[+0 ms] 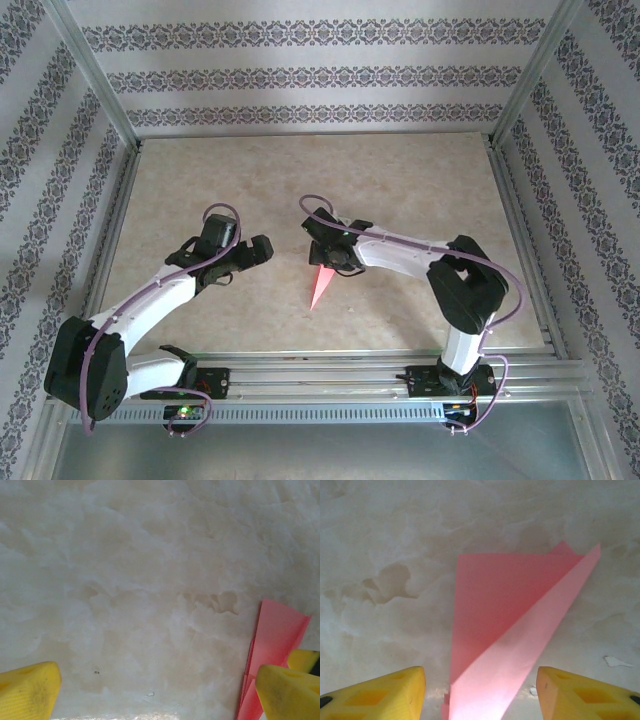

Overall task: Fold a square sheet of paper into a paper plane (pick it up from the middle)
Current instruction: Turn over the paper plane at the center of the table.

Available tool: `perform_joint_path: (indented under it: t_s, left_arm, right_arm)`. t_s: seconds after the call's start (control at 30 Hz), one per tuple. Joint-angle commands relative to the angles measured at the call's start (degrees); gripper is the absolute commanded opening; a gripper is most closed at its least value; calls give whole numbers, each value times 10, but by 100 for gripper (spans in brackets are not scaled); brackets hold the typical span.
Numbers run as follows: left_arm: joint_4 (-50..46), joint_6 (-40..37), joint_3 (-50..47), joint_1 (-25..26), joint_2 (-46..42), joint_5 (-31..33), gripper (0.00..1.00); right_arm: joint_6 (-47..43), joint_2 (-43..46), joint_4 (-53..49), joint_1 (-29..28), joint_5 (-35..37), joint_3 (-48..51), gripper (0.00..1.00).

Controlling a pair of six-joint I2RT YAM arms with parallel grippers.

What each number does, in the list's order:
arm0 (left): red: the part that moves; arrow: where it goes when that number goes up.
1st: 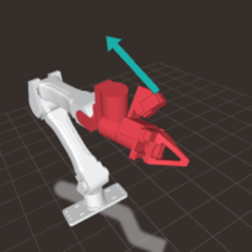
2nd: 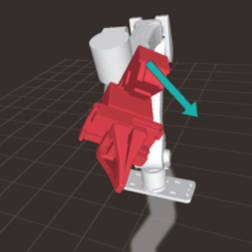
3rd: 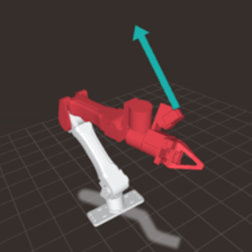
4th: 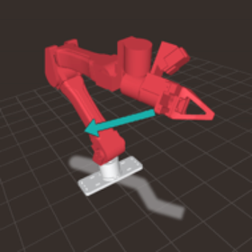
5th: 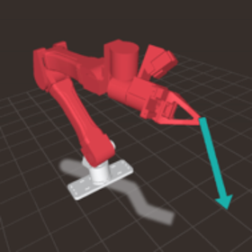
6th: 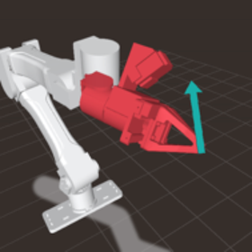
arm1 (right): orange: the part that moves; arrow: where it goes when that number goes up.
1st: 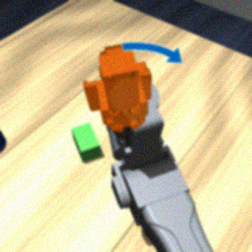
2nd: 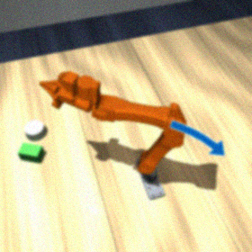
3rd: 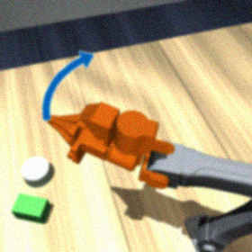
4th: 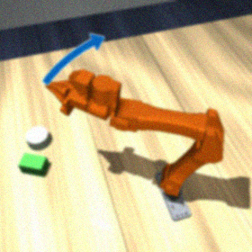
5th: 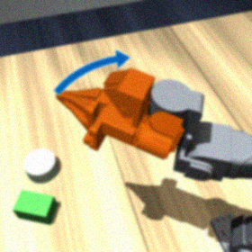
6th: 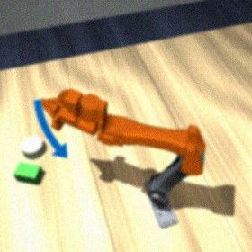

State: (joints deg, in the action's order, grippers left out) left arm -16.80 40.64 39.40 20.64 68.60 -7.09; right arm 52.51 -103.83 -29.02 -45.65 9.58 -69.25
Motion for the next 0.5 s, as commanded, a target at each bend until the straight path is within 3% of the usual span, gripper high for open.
perform_joint_path:
  t_s: [0.0,0.47]
  left_arm:
    - [-7,-14,-8,-9,-11,-1,100]
    - [8,-18,-11,-11,10,-14,100]
  right_arm:
    - [35,-25,-51,-6,32,-29,60]
    - [117,13,-75,2,44,18,34]
